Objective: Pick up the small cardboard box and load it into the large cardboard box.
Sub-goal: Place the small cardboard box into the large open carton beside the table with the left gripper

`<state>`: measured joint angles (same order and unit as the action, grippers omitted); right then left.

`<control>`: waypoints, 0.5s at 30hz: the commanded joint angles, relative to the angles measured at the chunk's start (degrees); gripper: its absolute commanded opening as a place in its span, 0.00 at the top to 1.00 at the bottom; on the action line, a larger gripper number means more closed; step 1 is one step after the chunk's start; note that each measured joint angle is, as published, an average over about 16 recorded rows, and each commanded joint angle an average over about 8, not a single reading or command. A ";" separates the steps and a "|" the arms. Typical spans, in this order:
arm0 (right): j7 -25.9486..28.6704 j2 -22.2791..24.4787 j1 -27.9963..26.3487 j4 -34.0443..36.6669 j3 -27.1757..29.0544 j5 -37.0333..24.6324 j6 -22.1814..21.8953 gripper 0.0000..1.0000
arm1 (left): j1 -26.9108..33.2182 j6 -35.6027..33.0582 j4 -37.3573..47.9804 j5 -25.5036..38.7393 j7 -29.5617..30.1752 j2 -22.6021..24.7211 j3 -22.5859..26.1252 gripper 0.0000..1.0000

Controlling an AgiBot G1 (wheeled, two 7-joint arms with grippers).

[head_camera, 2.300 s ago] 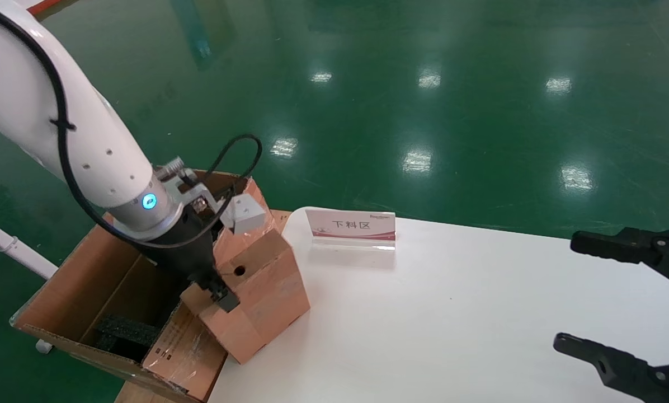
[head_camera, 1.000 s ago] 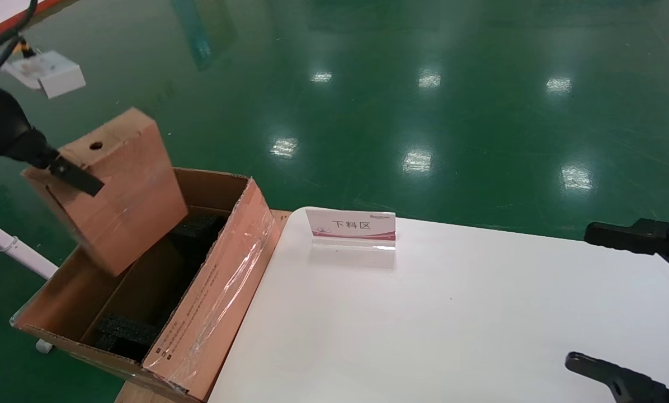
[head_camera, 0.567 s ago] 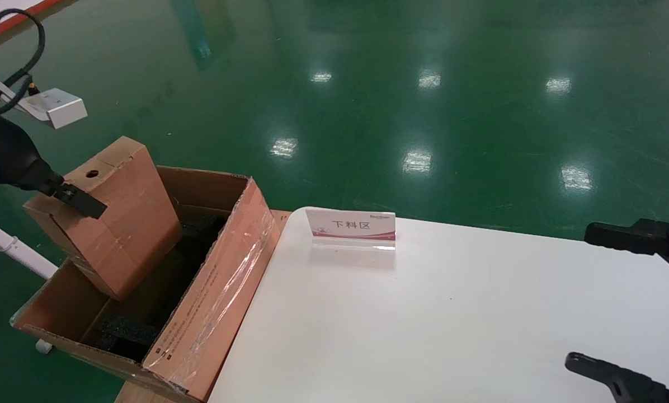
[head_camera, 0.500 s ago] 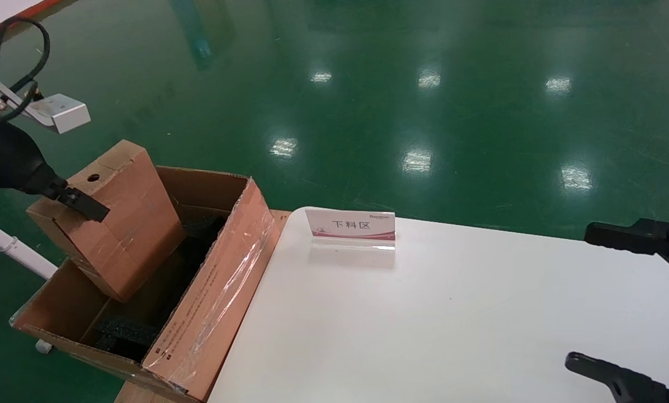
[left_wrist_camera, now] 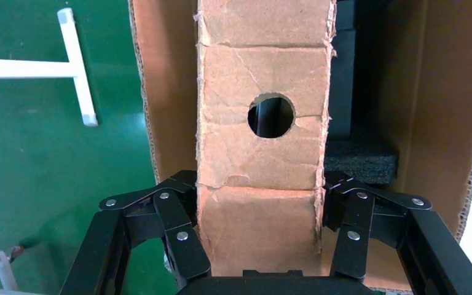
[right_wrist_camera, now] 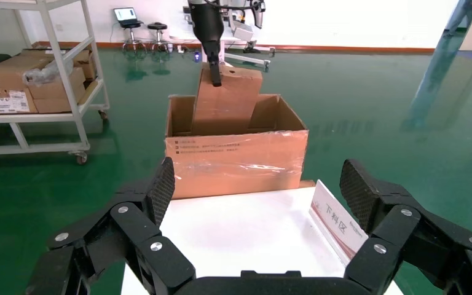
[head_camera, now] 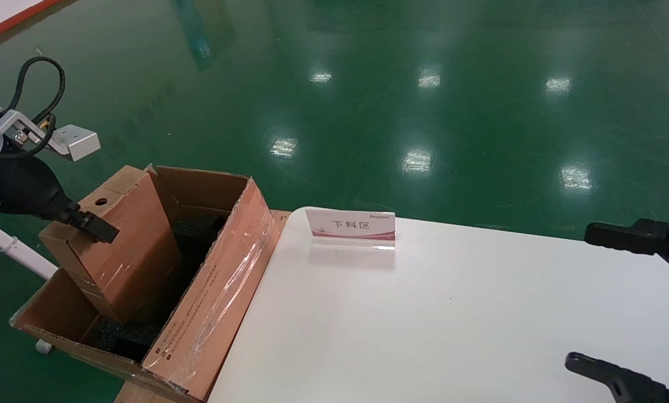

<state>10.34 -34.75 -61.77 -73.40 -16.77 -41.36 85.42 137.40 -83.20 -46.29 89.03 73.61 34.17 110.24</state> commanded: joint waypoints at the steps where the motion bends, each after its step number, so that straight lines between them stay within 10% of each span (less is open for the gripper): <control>1: 0.00 0.00 0.00 0.00 -0.01 0.00 0.00 0.00 | -0.35 0.45 -0.45 0.30 0.78 -0.26 0.18 1.00; 15: -0.03 0.02 -0.01 0.00 -0.05 0.04 -0.02 0.00 | -3.94 5.34 -1.17 3.05 3.76 -1.31 1.65 1.00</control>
<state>10.31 -34.73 -61.78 -73.40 -16.82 -41.33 85.39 133.44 -77.95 -47.38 91.87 77.25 32.87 111.83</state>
